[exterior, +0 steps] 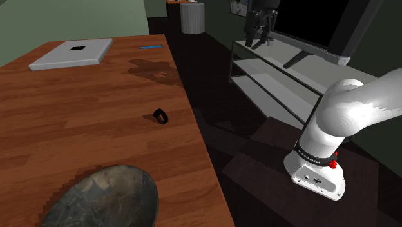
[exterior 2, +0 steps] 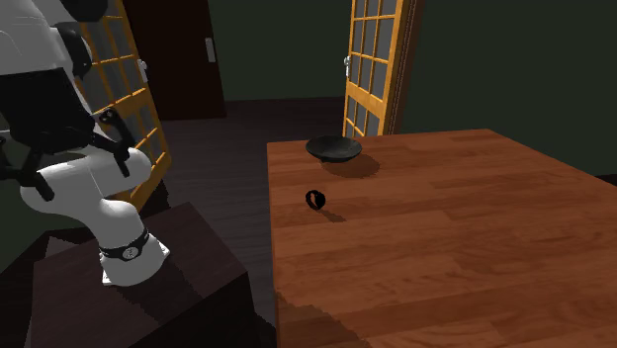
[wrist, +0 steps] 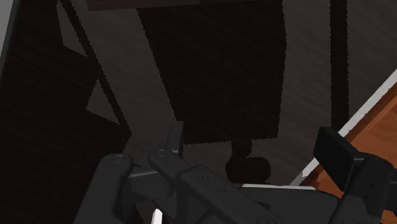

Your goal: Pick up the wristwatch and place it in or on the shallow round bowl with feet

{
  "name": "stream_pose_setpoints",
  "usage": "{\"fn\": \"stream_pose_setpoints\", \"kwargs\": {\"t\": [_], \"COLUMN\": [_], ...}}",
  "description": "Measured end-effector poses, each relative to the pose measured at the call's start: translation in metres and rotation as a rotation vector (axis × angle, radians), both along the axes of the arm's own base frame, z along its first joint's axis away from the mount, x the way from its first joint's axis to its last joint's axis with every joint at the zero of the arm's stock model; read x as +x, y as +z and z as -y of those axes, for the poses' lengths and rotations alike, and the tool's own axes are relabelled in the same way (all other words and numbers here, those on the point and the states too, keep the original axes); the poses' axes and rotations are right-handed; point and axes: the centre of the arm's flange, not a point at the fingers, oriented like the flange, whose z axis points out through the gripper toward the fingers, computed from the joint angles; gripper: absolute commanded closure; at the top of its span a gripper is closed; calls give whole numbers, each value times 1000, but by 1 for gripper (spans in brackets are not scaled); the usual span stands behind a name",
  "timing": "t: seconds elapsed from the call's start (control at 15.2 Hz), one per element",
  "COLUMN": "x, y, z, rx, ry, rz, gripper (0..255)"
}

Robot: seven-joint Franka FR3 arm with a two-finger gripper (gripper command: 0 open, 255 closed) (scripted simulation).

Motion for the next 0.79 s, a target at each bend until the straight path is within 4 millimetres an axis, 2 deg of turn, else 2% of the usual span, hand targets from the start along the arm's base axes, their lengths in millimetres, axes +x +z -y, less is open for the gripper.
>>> {"fn": "stream_pose_setpoints", "kwargs": {"t": [0.07,0.2,0.79], "x": [0,4,34], "y": [0,-2,-35], "z": [0,-15,-127], "rx": [0,-6,-49], "ry": [0,5,44], "rz": [0,2,12], "gripper": [0,0,0]}}
